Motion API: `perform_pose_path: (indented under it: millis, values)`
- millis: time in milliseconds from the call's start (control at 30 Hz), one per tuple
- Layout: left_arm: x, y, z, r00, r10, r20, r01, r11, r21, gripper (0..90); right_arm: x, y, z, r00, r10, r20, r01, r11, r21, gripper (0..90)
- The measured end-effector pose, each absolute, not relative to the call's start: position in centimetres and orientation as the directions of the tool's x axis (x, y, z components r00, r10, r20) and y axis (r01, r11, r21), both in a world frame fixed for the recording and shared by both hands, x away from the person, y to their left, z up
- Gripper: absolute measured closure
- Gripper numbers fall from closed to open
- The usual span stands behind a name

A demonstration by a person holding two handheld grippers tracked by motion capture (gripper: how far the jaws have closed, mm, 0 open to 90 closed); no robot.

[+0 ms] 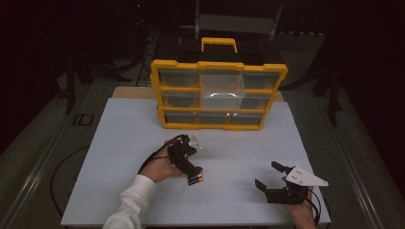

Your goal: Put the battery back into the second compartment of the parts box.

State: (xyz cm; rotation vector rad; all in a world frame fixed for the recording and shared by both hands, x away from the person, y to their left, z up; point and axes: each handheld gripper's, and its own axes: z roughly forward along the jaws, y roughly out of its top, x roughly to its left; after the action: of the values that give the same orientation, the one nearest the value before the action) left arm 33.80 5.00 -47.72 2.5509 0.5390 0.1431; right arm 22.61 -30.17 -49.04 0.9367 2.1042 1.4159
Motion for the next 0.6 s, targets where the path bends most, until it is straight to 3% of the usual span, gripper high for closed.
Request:
perform_pose_path:
  millis: [167,433,600]
  values:
    - [33.8,5.2,-48.3,0.923,0.378,-0.073,0.36,-0.781,0.509,51.4,22.6,-30.2,-49.0,-0.676,0.737,0.016,0.292,0.248,0.924,8.5]
    - [33.7,5.3,-49.2,0.929,0.348,-0.127,0.364,-0.797,0.481,74.4,22.6,-30.2,-49.0,-0.677,0.736,0.017,0.291,0.247,0.924,8.5]
    - [33.7,5.1,-49.5,0.928,0.35,-0.128,0.367,-0.799,0.477,79.6,22.6,-30.2,-49.0,-0.676,0.736,0.016,0.291,0.247,0.924,8.5]
